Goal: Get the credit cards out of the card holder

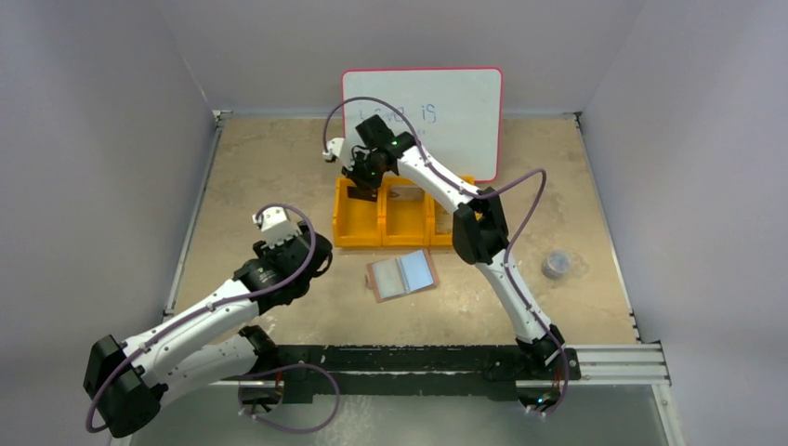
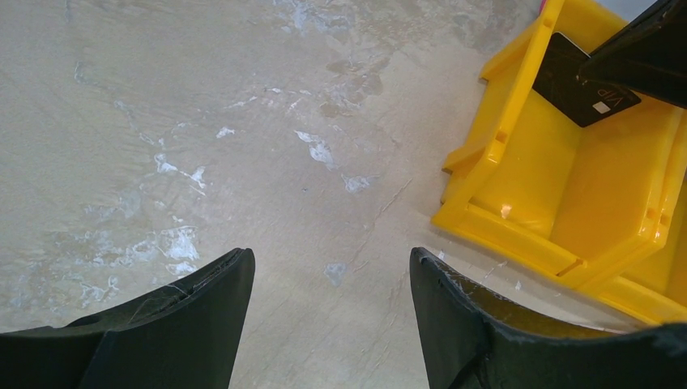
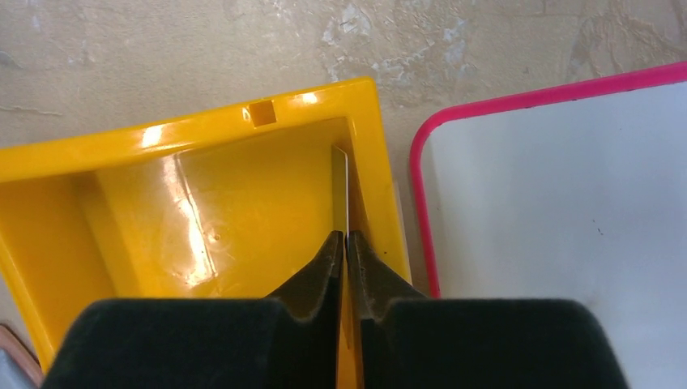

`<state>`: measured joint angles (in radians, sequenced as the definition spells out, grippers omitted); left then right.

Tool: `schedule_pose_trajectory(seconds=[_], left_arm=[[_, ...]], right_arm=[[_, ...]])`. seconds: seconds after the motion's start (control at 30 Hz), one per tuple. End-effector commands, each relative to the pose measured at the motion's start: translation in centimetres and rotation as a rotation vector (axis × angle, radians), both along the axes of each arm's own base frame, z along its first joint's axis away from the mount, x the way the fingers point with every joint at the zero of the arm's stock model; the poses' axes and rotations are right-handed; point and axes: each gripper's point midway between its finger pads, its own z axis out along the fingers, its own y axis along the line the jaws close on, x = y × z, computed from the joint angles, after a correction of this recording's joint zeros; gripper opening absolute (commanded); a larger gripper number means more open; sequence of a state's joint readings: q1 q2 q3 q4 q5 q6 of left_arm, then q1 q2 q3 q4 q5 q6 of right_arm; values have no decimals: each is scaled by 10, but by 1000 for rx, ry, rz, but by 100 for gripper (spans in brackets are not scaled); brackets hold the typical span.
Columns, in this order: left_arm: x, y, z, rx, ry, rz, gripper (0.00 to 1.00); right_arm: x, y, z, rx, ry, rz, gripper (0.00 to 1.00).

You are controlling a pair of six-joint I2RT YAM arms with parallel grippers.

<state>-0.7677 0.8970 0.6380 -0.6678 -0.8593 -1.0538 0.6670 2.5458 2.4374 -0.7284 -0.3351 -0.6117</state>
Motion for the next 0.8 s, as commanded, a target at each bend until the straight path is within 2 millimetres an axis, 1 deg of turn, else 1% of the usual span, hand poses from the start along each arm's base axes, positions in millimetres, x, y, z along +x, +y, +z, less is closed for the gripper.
schedule_pose_trajectory(seconds=[0.0, 0.07, 0.17, 0.27, 0.33, 0.4, 0.47, 0.57, 0.63, 0.67, 0.7, 0.73, 0.77], left_arm=[[7, -4, 11, -24, -33, -1, 70], [6, -5, 10, -27, -32, -3, 70], [6, -6, 10, -33, -31, -6, 70], [6, -6, 9, -36, -29, -9, 70], [5, -7, 8, -39, -28, -9, 70], [5, -7, 8, -41, -27, -11, 70], [5, -8, 7, -42, -25, -14, 70], [5, -8, 6, -43, -22, -16, 69], [5, -9, 5, -45, -19, -18, 69], [5, -9, 5, -47, -20, -18, 69], [5, -9, 6, -50, -22, -17, 69], [5, -9, 6, -52, -24, -18, 69], [4, -9, 6, -55, -24, -17, 69]], right_arm=[[17, 1, 35, 8, -134, -29, 11], [19, 4, 48, 31, -166, -31, 15], [20, 9, 66, 54, -211, -26, 26], [21, 9, 81, 64, -255, -40, 29], [23, 10, 94, 84, -283, -54, 29], [20, 10, 102, 95, -293, -43, 26], [22, 8, 105, 91, -312, -52, 25], [31, 2, 104, 64, -351, -98, 24], [33, 1, 109, 80, -354, -130, 23], [30, 4, 118, 115, -346, -132, 22], [26, 9, 123, 151, -329, -133, 22], [22, 11, 137, 200, -325, -140, 23], [17, 13, 146, 241, -317, -148, 23]])
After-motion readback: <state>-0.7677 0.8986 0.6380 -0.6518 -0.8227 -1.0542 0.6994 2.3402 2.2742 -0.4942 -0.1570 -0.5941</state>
